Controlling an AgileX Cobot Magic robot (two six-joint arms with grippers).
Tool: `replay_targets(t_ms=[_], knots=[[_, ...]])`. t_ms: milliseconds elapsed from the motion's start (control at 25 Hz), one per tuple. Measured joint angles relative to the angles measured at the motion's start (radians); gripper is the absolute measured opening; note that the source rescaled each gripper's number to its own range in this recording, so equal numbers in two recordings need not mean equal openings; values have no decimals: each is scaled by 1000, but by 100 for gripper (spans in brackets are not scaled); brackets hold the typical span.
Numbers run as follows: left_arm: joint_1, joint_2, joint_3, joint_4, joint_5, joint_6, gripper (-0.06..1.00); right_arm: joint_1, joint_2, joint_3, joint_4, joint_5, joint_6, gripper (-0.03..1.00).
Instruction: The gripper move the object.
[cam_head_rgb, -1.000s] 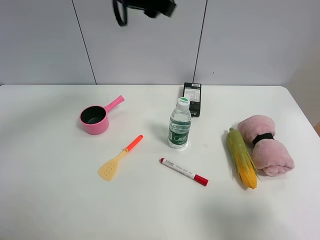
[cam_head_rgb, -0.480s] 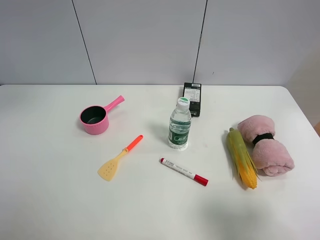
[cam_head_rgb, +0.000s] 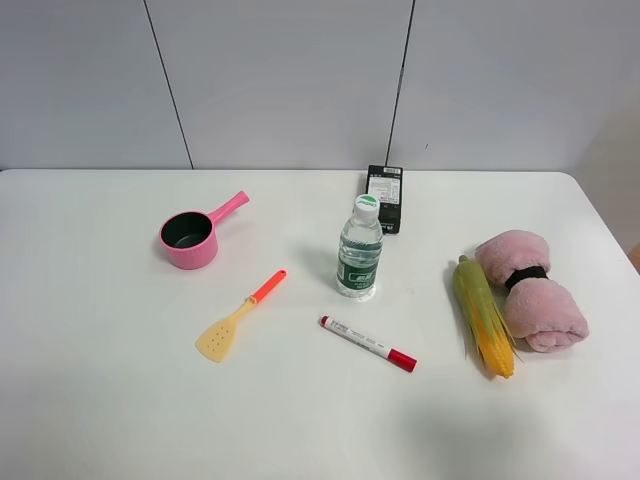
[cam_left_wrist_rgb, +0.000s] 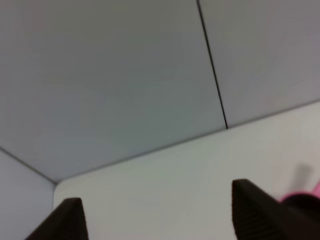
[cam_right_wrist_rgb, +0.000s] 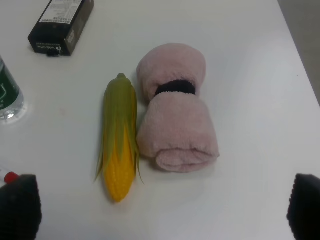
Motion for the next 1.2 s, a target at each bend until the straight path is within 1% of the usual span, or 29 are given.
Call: replay_targets(t_ms=[80,200,280,320,520,600,760,1000,1200], knots=[[3,-72,93,-1,0,-13,27,0,0,0,0,0,0,100],[3,-202,215,-3,-4,-74,27,0,0,0,0,0,0,100],[3,-284,289,-3,-12,-111,31,0,0,0,0,0,0,100],[3,-330,328,-3,-18,-133,37,0,0,0,0,0,0,100],[3,-534,475,-2,-42,-253,81,0,0,0,0,0,0,100],[3,-614,519,1,-42,-293,90,0,0,0,0,0,0,100],[3,-754,608,8,-39,-306,94,0,0,0,0,0,0,100],[3,-919,716,13,-25,-306,94,0,0,0,0,0,0,100],[3,-1017,770,7,5,-306,94,0,0,0,0,0,0,100]])
